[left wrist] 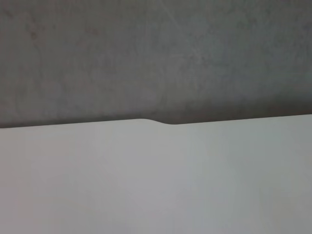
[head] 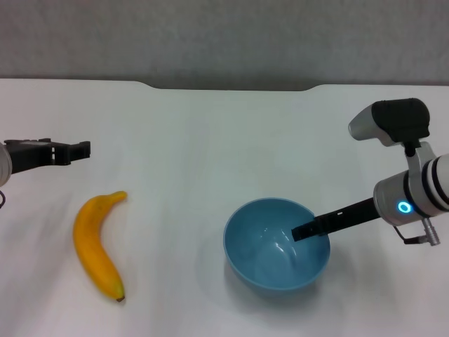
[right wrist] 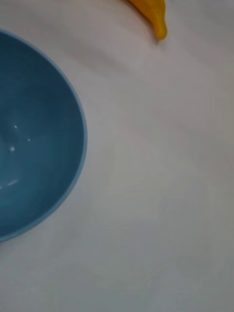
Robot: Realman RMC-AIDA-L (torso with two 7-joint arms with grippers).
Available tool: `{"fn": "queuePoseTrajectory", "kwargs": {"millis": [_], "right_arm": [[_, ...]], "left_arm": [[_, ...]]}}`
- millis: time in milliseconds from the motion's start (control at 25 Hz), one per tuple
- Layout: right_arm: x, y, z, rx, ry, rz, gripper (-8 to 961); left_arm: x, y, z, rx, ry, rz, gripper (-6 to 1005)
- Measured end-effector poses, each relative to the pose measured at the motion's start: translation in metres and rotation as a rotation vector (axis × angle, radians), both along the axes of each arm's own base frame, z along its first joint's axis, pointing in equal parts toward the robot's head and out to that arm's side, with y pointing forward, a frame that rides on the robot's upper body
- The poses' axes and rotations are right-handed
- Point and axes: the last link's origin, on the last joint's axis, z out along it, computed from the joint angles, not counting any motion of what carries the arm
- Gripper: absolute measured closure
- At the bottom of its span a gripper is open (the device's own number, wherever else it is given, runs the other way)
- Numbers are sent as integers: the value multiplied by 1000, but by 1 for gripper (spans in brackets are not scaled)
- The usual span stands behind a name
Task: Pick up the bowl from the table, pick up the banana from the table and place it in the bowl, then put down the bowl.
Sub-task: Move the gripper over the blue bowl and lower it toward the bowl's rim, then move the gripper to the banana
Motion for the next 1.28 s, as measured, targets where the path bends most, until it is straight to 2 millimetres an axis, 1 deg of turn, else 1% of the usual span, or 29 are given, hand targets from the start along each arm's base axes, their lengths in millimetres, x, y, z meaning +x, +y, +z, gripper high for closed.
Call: {"fn": "queuePoseTrajectory", "kwargs": {"millis": [80,280,720,920,1120,1280], "right_arm": [[0,-1,-2,-6,-3,4,224],[1,0,-6,-8,-22,7,285],[3,1,-11,6,-47,25,515],[4,-2,-15,8,-47,34,721],[5,-2,-16,15,-45,33,876],[5,-1,-15,23,-43,32,905]], "left_arm": [[0,0,0,0,0,0,205],[0,1,-1,-2,-1,0,204],[-1,1,-3,-8,0,4,203],[-5,1,-3,-8,-4,18,203],[-5,0,-5,-15,-4,19,202],[-5,-1,-6,-13,-11,20,202]]}}
